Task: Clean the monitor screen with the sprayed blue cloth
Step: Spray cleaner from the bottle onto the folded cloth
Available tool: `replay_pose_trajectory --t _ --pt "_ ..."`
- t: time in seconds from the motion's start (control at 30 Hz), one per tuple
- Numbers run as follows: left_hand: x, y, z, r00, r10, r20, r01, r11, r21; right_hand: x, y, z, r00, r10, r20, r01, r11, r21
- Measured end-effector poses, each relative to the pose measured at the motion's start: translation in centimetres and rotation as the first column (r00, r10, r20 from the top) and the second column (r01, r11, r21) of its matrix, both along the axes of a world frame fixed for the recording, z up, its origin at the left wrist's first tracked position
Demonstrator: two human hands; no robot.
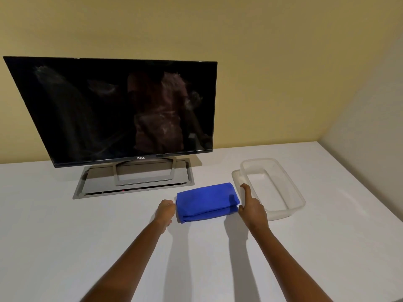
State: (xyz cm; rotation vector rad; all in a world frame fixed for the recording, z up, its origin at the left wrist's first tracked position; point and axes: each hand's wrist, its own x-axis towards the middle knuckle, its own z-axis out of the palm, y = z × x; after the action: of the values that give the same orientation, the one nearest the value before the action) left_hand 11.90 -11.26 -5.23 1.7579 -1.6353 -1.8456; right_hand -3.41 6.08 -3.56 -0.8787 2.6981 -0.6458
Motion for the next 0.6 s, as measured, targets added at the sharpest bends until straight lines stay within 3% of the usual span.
replay_pose_trajectory --t 0.13,0.23,0.4,0.5,0.6 --pt "0.0 0.1 -0.3 0.998 -0.058 0.013 0.059 0.998 -0.026 -0.7 0.2 -0.2 1.0 -0.021 -0.017 0.019 0.995 -0.098" --pt "-0.2 0.3 -0.8 0.996 -0.086 0.026 0.087 0.995 -0.052 -0.9 0.3 -0.5 0.998 -0.067 0.018 0.069 0.963 -0.261" --pt "-0.2 1.1 -0.7 0.993 -0.118 0.012 0.118 0.993 -0.018 -0.9 0.0 -1.2 0.957 -0.12 0.264 0.253 0.793 -0.555" --pt "-0.2 1.7 -0.7 0.996 -0.093 0.002 0.093 0.996 0.01 -0.8 0.0 -1.8 0.93 -0.106 0.352 0.32 0.706 -0.632" --pt "0.0 2.1 -0.8 0.997 -0.075 0.004 0.075 0.997 0.016 -0.5 0.2 -2.3 0.921 -0.095 0.378 0.338 0.678 -0.653"
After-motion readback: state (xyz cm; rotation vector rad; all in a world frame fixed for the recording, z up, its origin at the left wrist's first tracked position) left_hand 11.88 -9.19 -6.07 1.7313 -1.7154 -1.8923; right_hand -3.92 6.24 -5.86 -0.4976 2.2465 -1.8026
